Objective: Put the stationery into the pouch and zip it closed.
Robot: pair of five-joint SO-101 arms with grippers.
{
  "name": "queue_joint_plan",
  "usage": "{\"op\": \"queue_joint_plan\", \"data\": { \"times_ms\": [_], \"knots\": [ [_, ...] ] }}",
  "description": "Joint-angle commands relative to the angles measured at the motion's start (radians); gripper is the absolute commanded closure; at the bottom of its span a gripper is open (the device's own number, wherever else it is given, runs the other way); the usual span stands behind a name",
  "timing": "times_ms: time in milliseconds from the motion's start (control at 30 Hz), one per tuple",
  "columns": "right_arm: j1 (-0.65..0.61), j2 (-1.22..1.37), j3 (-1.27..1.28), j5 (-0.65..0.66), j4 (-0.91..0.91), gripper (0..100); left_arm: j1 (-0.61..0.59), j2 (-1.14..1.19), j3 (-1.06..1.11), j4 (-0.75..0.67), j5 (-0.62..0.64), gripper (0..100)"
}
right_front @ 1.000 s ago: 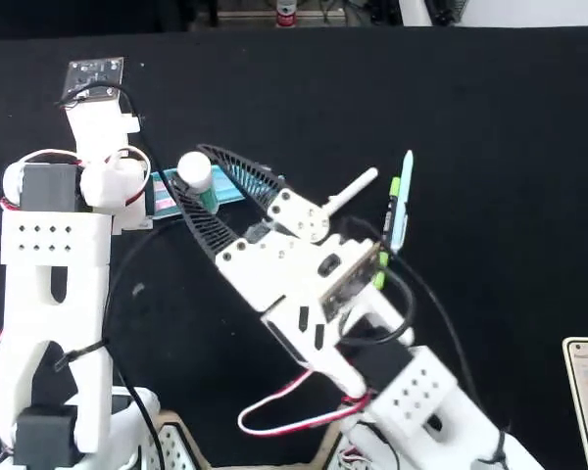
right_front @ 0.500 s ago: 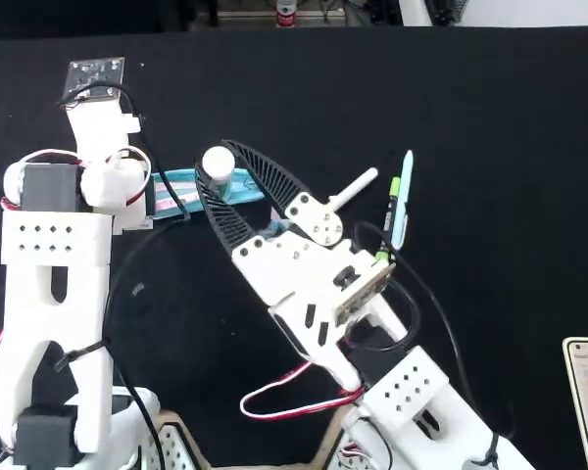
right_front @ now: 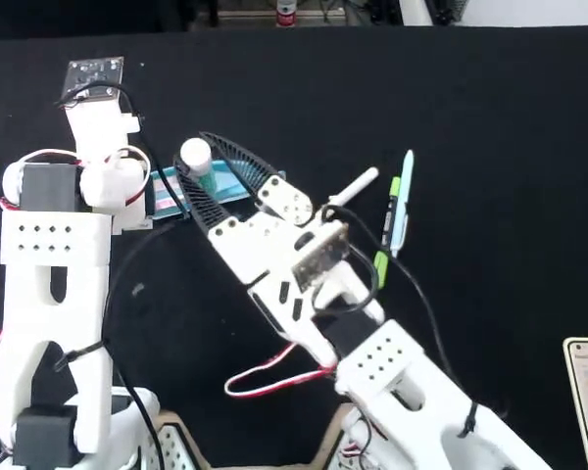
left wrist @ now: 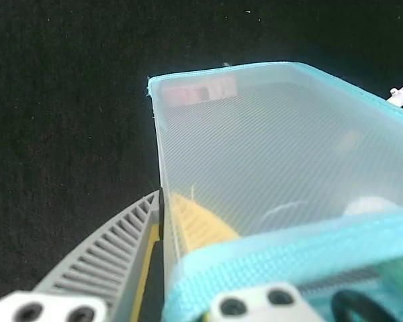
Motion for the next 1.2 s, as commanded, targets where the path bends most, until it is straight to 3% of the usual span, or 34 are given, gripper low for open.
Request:
{"op": "queue_joint_plan", "data": {
  "times_ms": [0,100,200,333,433,500,633,833,1000,1167],
  "knots": [
    [0.003,-0.07,0.074,-0.005,0.003,98.8,-0.018,0.011,0.031,0.011,0.009,97],
    [-0.012,-0.163,0.091,-0.005,0.166,98.6,-0.016,0.011,0.031,0.009,0.009,97],
    [-0.035,-0.232,-0.01,-0.005,0.506,98.0,-0.015,0.011,0.031,0.009,0.009,97],
    [-0.071,-0.257,-0.222,-0.006,0.916,83.7,-0.013,0.011,0.031,0.009,0.009,97],
    [-0.081,-0.252,-0.36,-0.006,1.126,72.8,-0.015,0.011,0.031,0.009,0.009,97],
    [-0.078,-0.251,-0.441,-0.006,1.223,71.5,-0.016,0.011,0.031,0.009,0.009,97],
    [-0.038,-0.255,-0.585,0.0,1.336,74.5,-0.016,0.011,0.031,0.009,0.009,97],
    [0.209,-0.252,-0.708,-0.006,1.452,84.0,-0.016,0.011,0.031,0.009,0.009,97],
    [0.45,-0.249,-0.599,-0.009,1.464,86.8,-0.016,0.011,0.031,0.009,0.009,97],
    [0.634,-0.248,-0.395,-0.107,1.43,86.8,-0.016,0.011,0.031,0.009,0.009,97]
  ]
}}
